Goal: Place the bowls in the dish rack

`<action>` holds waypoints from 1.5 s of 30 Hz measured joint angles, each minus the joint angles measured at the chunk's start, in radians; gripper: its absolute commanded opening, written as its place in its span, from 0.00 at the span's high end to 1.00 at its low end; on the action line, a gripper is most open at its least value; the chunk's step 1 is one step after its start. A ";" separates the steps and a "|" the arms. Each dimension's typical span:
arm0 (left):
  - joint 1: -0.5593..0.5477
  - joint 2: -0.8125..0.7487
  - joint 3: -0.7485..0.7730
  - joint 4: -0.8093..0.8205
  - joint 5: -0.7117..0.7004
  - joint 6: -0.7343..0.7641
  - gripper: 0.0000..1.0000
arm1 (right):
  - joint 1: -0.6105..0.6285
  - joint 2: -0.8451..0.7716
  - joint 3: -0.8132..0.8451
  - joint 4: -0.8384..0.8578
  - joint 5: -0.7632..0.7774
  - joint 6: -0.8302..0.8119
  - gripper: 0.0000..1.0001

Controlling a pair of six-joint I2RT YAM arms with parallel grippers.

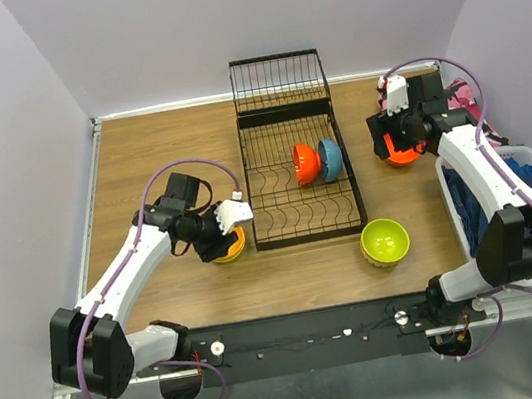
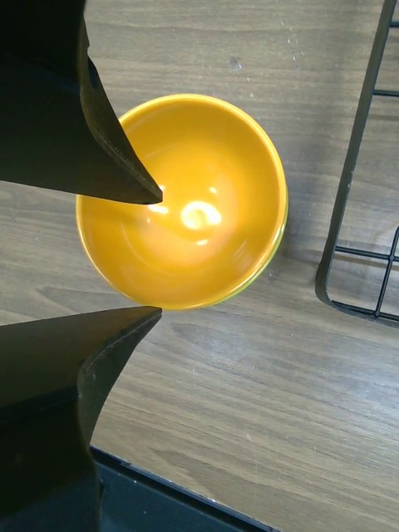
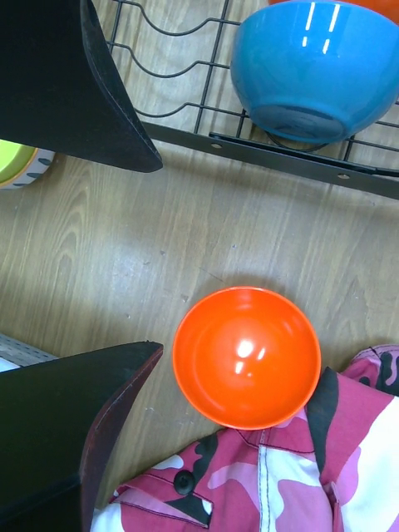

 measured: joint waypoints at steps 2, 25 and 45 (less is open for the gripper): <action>-0.007 0.013 -0.004 0.006 -0.001 0.000 0.39 | 0.000 0.000 0.002 0.000 0.000 0.000 0.09; -0.043 0.108 -0.004 0.005 0.002 0.004 0.81 | 0.000 -0.013 -0.018 0.003 -0.002 0.007 0.09; -0.042 0.051 0.294 -0.116 0.066 -0.119 1.00 | 0.000 -0.011 -0.018 0.016 -0.003 0.009 0.09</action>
